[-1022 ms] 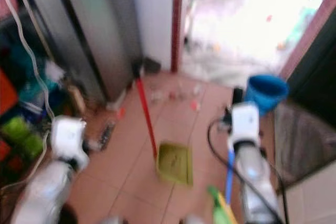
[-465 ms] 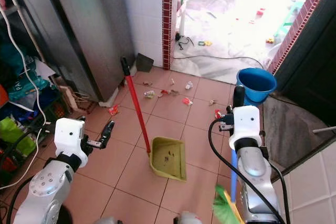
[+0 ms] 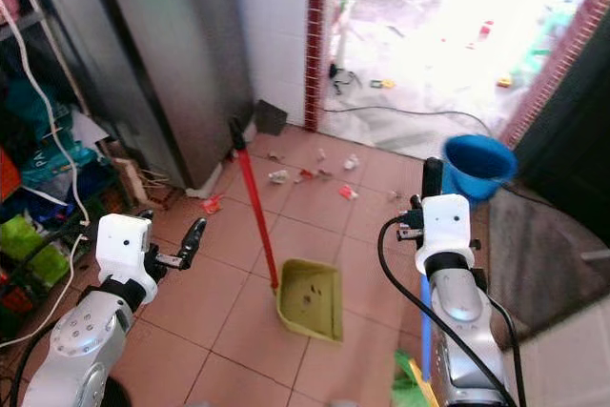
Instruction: Sweep floor
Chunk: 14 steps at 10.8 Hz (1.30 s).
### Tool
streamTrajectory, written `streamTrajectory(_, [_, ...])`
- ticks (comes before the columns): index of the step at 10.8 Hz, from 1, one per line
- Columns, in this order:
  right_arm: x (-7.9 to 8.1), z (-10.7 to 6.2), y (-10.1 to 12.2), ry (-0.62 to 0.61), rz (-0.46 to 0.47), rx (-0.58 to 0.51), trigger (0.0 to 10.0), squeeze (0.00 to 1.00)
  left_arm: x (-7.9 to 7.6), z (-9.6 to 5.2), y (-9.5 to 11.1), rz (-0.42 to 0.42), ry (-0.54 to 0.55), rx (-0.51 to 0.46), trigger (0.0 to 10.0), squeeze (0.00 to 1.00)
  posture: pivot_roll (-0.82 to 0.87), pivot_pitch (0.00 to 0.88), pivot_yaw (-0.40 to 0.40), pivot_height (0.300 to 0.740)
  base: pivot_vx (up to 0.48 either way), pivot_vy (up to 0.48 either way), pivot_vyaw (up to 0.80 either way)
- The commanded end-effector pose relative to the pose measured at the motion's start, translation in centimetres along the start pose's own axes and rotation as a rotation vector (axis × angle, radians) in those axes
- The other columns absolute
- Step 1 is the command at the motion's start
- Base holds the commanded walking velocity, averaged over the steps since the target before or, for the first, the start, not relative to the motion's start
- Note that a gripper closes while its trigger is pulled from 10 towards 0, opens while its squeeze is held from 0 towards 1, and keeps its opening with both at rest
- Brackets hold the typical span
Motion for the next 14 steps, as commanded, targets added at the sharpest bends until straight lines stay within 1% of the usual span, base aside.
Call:
streamTrajectory(1, [0.36,0.27,0.71,0.018,-0.004,-0.023,10.0,0.0,0.34,0.01,0.5,0.002,0.008,-0.017,10.0,0.0,-0.04,0.004,0.007,0.74,0.341,0.0,0.0])
streamTrajectory(12, [0.14,0.21,0.49,0.016,-0.017,-0.016,10.0,0.0,-0.23,-0.01,0.33,-0.007,-0.01,-0.008,10.0,0.0,-0.04,0.013,0.006,0.74,0.328,0.0,0.0])
streamTrajectory(13, [0.16,0.2,0.44,0.017,-0.017,-0.015,10.0,0.0,-0.23,-0.02,0.31,-0.004,-0.008,-0.006,10.0,0.0,-0.04,0.013,0.006,0.74,0.296,0.0,0.0])
streamTrajectory(14, [0.17,0.21,0.39,0.017,-0.017,-0.013,10.0,0.0,-0.13,-0.01,0.33,0.0,-0.001,-0.01,10.0,0.0,-0.04,0.013,0.006,0.74,0.0,0.0,0.0])
Point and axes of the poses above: a point about 5 cm out from each wrist's last joint towards the gripper, its own z axis pointing out of the wrist towards the gripper, its own y axis along the axis of the wrist's last joint, x = y × z, the point moved 6 cm from there along z, pointing out of the wrist towards the gripper, and after that the axes turned 14 degrees about z, right-handed, at the moved point
